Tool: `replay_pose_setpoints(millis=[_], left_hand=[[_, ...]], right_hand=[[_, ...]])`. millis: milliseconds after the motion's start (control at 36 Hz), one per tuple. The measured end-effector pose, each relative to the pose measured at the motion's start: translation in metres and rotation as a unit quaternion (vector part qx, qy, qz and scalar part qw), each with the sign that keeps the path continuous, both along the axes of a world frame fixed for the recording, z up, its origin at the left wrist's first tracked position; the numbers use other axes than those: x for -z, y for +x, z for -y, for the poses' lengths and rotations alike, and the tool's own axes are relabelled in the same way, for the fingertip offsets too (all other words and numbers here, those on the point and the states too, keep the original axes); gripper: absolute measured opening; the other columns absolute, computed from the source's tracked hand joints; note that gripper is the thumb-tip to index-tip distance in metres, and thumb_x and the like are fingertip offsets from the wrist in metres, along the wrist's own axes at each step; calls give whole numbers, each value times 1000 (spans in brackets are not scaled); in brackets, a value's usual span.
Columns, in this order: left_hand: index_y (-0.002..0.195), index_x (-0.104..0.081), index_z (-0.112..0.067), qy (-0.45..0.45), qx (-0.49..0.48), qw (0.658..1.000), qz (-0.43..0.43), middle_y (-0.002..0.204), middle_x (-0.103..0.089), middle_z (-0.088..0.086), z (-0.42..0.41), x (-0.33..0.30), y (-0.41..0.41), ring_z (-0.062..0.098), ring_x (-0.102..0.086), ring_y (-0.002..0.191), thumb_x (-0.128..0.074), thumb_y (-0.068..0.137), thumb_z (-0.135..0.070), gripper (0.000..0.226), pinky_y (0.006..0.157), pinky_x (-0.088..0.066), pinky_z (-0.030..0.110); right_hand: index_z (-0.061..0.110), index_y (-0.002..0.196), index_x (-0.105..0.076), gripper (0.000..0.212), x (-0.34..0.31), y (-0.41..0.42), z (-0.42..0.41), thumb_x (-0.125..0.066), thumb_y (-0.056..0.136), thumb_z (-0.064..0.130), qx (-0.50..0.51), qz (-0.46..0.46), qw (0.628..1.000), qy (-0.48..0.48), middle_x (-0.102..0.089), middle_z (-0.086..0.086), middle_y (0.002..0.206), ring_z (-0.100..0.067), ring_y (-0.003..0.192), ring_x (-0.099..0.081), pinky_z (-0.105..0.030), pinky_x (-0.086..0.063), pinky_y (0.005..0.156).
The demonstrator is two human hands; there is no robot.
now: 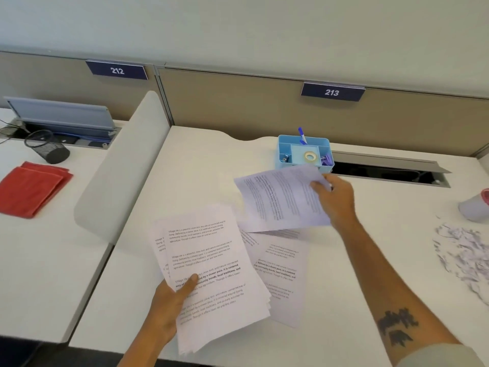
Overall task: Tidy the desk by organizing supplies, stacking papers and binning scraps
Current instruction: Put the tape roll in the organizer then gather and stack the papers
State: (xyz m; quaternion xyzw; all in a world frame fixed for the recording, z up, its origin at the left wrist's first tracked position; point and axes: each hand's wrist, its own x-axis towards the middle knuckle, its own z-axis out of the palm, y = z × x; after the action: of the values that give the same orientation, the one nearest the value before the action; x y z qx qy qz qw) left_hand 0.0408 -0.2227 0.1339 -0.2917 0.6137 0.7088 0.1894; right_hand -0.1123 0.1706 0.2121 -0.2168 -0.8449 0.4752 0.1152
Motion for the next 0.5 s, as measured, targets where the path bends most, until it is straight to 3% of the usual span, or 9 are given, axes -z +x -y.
replay_pose_setpoints(millis=[111, 222, 333, 417, 500], left_hand=[[134, -72, -25, -9, 17, 1000, -11, 120, -84, 4, 0, -3, -7, 33, -82, 105, -81, 94, -16, 42, 93, -65, 60], [133, -72, -23, -16, 32, 999, -13, 121, -84, 6, 0, -4, -13, 34, -82, 105, -81, 95, -14, 39, 96, -63, 64], [133, -71, -22, -22, 57, 998, -27, 120, -84, 6, -2, -9, -17, 33, -83, 104, -79, 96, -14, 39, 94, -65, 60], [136, -69, -22, -21, 82, 996, -38, 120, -84, 4, -5, -14, -19, 32, -83, 104, -79, 96, -16, 41, 91, -66, 58], [136, -68, -20, -10, 106, 993, -45, 120, -84, 3, -10, -19, -20, 30, -83, 104, -78, 96, -17, 41, 87, -68, 52]], right_hand=[[16, 95, -76, 6, -69, 0, -18, -71, 95, 12, -93, -5, 991, 92, -66, -7, 83, -20, 73, -54, -26, -40, 62], [17, 100, -78, 10, -135, 7, -14, -73, 94, 11, -185, -2, 965, 184, -73, -6, 90, -21, 81, -61, -22, -44, 67], [24, 99, -77, 9, -187, 12, -2, -73, 95, 18, -265, 58, 924, 269, -73, -3, 94, -26, 84, -64, -31, -48, 67], [28, 97, -77, 9, -211, 16, 11, -76, 92, 21, -319, 88, 897, 291, -73, 0, 91, -27, 86, -66, -39, -56, 73], [22, 96, -76, 8, -214, 11, 31, -79, 89, 22, -370, 107, 872, 302, -72, 2, 89, -25, 88, -66, -37, -53, 77]])
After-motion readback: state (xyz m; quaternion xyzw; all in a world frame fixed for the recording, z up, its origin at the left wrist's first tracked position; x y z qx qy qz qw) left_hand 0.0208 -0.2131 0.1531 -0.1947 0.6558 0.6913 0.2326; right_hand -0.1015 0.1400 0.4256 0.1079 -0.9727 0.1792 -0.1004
